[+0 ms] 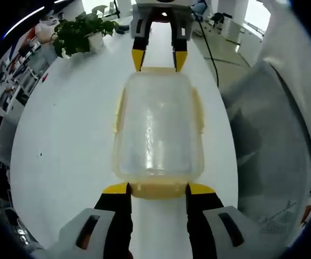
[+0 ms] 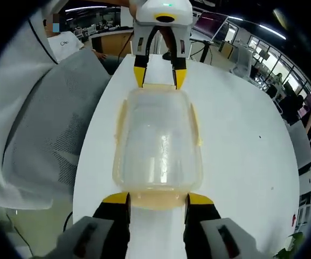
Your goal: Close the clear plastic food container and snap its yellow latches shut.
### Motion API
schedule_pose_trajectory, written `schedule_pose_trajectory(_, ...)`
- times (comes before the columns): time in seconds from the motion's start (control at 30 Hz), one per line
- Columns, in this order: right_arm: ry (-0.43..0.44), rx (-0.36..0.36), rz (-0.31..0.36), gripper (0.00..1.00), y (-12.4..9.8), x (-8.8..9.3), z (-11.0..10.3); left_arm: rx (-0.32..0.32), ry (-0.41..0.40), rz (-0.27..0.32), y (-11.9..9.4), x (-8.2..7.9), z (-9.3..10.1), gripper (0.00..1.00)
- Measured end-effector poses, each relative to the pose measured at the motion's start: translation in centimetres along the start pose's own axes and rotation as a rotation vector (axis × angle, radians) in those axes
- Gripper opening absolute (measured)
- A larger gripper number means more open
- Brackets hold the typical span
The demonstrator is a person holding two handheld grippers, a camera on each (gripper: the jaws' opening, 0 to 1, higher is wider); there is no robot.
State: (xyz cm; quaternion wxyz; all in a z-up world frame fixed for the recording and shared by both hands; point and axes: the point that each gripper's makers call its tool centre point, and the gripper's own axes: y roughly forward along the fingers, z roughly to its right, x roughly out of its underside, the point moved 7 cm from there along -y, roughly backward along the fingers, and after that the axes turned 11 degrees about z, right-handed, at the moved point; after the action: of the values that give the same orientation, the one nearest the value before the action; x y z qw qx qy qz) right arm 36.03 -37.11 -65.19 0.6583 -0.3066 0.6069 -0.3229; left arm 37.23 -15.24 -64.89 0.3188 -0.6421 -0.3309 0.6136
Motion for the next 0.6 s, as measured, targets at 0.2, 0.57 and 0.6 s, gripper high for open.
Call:
schedule_pose_trajectory(0.2,0.008,-0.006,-0.005,0.37,0.2,0.8,0.0,0.008,0.006,-0.004,0.6,-0.2,-0.1,0.37)
schedule_pose_trajectory(0.57,0.013,-0.013,-0.014,0.37,1.0,1.4,0.3,0.02,0.004,-0.026,1.5,0.3,-0.5,0.37)
schedule_pose_trajectory(0.6,0.014,-0.011,-0.015,0.37,1.1,1.4,0.4,0.021,0.005,-0.027,1.6,0.3,-0.5,0.37)
